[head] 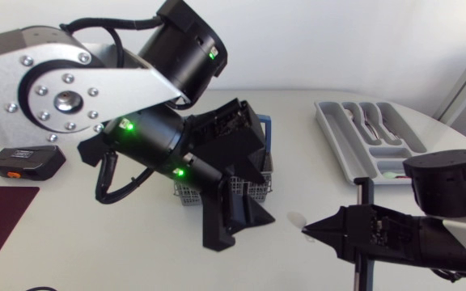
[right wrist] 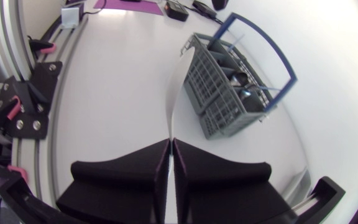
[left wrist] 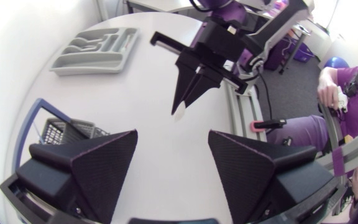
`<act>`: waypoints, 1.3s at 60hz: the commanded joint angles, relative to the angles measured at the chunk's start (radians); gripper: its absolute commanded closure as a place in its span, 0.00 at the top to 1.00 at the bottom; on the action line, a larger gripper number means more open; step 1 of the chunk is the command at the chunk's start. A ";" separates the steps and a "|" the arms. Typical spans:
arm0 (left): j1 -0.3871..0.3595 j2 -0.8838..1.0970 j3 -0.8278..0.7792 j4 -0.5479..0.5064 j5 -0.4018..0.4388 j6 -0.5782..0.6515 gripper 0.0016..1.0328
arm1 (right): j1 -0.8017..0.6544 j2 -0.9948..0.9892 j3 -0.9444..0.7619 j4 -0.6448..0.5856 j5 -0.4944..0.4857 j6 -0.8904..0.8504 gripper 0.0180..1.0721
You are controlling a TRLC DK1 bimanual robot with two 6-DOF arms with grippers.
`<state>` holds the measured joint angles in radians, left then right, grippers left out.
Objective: Unload the cutlery basket into the drawer organizer.
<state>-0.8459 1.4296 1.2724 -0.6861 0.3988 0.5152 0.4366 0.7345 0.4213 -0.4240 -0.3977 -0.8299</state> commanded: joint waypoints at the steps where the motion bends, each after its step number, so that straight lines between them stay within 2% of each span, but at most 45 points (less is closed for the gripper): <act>1: 0.016 0.032 0.028 0.034 -0.066 -0.060 0.85 | -0.159 0.026 -0.038 -0.016 -0.033 -0.146 0.05; 6: 0.021 0.049 0.030 0.074 -0.152 -0.096 0.85 | -0.372 0.089 -0.030 -0.006 -0.107 -0.285 0.05; 14: 0.019 0.074 0.033 0.106 -0.244 -0.126 0.85 | -0.615 0.210 0.002 0.037 -0.184 -0.443 0.05; 25: 0.028 0.127 0.061 0.111 -0.319 -0.155 0.85 | -0.842 0.359 0.062 0.110 -0.239 -0.584 0.05; 32: 0.027 0.158 0.074 0.119 -0.357 -0.181 0.85 | -0.937 0.468 0.106 0.177 -0.254 -0.638 0.05; 56: 0.028 0.216 0.125 0.119 -0.422 -0.238 0.85 | -1.105 0.839 0.346 0.404 -0.267 -0.667 0.05; 71: 0.038 0.223 0.116 0.119 -0.430 -0.244 0.85 | -1.102 1.039 0.387 0.709 -0.167 -0.687 0.05; 78: 0.041 0.227 0.116 0.119 -0.434 -0.248 0.85 | -1.070 1.071 0.356 0.795 -0.115 -0.736 0.05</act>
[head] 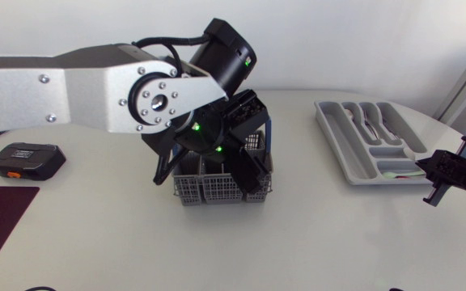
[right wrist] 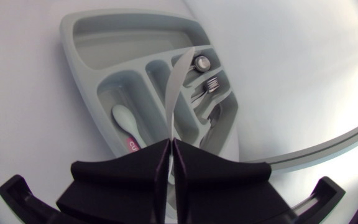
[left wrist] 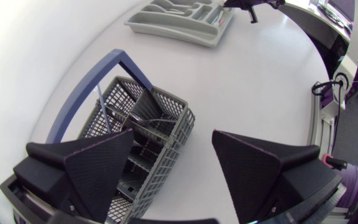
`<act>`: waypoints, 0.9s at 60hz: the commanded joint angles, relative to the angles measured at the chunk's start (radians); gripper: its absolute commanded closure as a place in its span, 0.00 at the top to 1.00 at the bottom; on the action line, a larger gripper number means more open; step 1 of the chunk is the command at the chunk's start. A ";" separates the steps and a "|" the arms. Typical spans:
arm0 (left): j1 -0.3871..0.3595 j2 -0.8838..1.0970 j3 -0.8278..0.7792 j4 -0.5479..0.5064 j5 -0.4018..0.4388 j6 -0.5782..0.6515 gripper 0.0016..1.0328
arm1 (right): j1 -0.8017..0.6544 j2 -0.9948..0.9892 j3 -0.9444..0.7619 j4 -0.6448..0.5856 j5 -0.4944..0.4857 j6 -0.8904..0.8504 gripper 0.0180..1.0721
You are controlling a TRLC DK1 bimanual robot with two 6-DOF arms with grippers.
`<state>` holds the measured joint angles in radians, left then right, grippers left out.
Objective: Unload the cutlery basket into the drawer organizer.
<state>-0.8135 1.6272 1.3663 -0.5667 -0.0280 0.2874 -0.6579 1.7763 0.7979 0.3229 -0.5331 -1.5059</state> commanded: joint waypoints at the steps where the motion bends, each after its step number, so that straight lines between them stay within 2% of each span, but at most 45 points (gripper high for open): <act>1: 0.008 0.033 0.022 -0.001 -0.009 -0.021 0.85 | 0.030 0.034 -0.028 0.068 0.033 -0.074 0.05; 5: 0.008 0.036 0.025 -0.002 -0.013 -0.022 0.85 | 0.057 0.051 -0.060 0.145 0.064 -0.103 0.05; 19: 0.008 0.045 0.034 -0.010 -0.021 -0.036 0.85 | 0.104 0.112 -0.132 0.298 0.142 -0.249 0.05; 49: 0.004 0.053 0.039 -0.018 -0.021 -0.040 0.85 | 0.060 0.201 -0.054 0.311 0.166 -0.306 0.06; 52: 0.004 0.053 0.039 -0.019 -0.021 -0.040 0.85 | 0.057 0.201 -0.049 0.311 0.166 -0.298 0.09; 54: 0.004 0.053 0.040 -0.019 -0.021 -0.040 0.84 | 0.057 0.195 -0.048 0.311 0.166 -0.290 0.15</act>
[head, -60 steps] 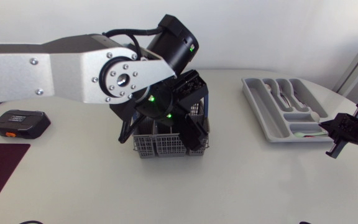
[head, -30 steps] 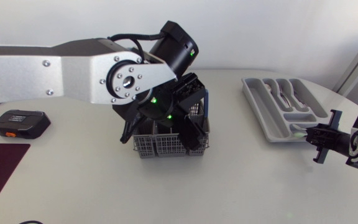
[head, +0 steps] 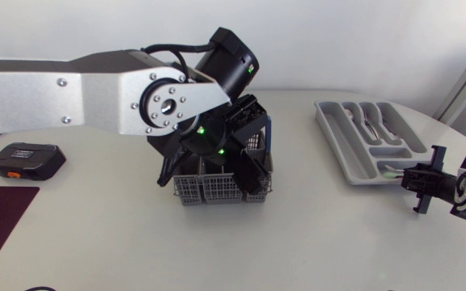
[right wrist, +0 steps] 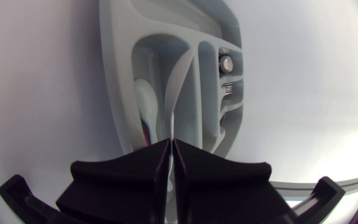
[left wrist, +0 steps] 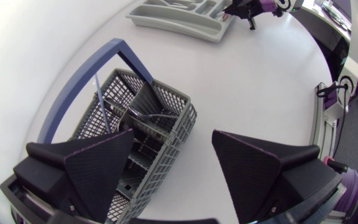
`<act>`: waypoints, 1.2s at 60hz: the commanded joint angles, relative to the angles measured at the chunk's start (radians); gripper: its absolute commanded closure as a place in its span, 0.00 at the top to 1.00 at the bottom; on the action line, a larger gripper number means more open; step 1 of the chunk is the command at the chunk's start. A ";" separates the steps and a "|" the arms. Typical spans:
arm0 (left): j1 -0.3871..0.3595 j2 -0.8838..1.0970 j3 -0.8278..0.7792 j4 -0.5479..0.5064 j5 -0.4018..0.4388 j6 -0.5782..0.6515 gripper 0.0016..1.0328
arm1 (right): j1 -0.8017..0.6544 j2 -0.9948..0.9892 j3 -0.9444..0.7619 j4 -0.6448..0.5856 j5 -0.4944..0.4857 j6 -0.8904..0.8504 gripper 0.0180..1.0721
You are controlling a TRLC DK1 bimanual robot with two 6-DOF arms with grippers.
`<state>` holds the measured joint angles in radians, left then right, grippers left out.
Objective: Unload the cutlery basket into the drawer organizer.
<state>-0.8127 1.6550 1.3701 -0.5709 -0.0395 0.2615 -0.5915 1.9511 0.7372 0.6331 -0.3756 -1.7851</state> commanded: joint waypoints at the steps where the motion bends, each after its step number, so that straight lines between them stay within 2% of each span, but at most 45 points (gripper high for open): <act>1: 0.003 0.026 0.037 -0.015 -0.010 -0.015 0.85 | -0.011 0.017 0.011 0.000 0.007 -0.005 0.21; 2: 0.003 0.026 0.038 -0.015 -0.010 -0.015 0.85 | -0.011 0.008 0.010 -0.001 0.007 0.004 0.32; 4: 0.004 0.028 0.040 -0.015 -0.010 -0.015 0.85 | -0.013 -0.004 0.005 -0.001 0.007 0.016 0.43; 8: 0.006 0.032 0.046 -0.018 -0.010 -0.015 0.85 | -0.016 -0.037 0.002 -0.009 0.001 0.052 0.53; 12: 0.006 0.034 0.050 -0.020 -0.011 -0.015 0.85 | -0.016 -0.067 0.001 -0.015 0.000 0.087 0.72; 15: 0.006 0.035 0.053 -0.020 -0.013 -0.015 0.85 | -0.018 -0.089 0.001 -0.021 -0.002 0.107 0.79; 25: 0.007 0.037 0.063 -0.021 -0.028 -0.015 0.85 | -0.039 -0.193 0.007 -0.088 -0.045 0.190 0.79; 38: 0.018 0.037 0.060 -0.026 -0.030 -0.021 0.85 | -0.073 -0.299 0.011 -0.167 -0.082 0.271 0.84; 46: 0.023 0.037 0.061 -0.026 -0.031 -0.024 0.85 | -0.088 -0.366 0.021 -0.271 -0.123 0.343 0.84; 51: 0.020 0.048 0.070 -0.026 -0.031 -0.028 0.84 | -0.088 -0.434 0.019 -0.385 -0.166 0.418 0.84; 60: 0.026 0.106 0.119 -0.049 -0.043 -0.061 0.84 | -0.036 -0.535 -0.047 -0.493 -0.163 0.518 0.84; 72: 0.046 0.169 0.215 -0.130 -0.045 -0.120 0.70 | 0.071 -0.667 -0.163 -0.589 -0.131 0.602 0.84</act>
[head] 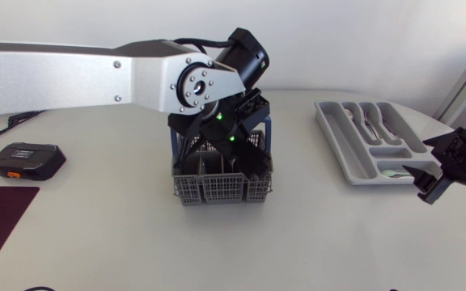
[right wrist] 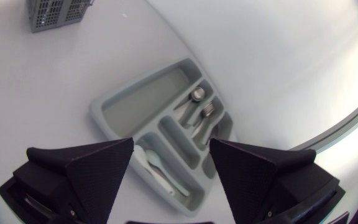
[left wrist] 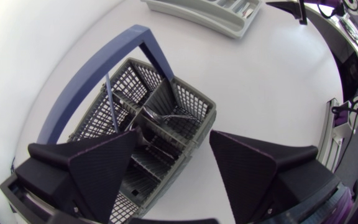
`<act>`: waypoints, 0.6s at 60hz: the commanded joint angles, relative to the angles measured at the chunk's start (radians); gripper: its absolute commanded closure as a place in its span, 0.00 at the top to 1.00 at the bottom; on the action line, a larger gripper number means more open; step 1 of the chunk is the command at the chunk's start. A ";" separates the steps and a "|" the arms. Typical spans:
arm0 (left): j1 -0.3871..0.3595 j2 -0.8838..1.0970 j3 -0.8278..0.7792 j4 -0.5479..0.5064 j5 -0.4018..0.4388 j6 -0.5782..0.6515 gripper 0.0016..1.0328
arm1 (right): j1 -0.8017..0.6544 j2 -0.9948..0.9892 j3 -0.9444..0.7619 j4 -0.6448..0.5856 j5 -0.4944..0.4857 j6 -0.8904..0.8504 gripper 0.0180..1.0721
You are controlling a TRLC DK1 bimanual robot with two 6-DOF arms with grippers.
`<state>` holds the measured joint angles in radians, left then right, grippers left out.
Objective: Unload the cutlery basket into the drawer organizer.
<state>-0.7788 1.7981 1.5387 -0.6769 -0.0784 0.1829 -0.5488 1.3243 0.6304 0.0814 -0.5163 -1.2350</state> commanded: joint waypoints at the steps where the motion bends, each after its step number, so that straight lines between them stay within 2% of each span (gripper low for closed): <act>1: 0.013 0.027 0.047 -0.024 -0.006 -0.045 0.68 | 0.033 -0.048 -0.061 -0.045 0.010 0.062 0.84; 10: 0.004 0.066 0.064 -0.024 -0.073 -0.076 0.61 | 0.095 -0.102 -0.123 -0.052 0.038 0.106 0.84; 15: -0.025 0.095 0.080 -0.024 -0.133 -0.086 0.57 | 0.125 -0.119 -0.147 -0.051 0.052 0.131 0.84; 26: -0.059 0.135 0.095 -0.021 -0.221 -0.106 0.41 | 0.179 -0.137 -0.186 -0.045 0.078 0.169 0.84; 36: -0.080 0.178 0.136 -0.027 -0.282 -0.117 0.37 | 0.210 -0.139 -0.204 -0.031 0.098 0.186 0.84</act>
<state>-0.8459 1.9400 1.6230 -0.6910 -0.3298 0.0967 -0.3527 1.1950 0.4561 0.0418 -0.4305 -1.0801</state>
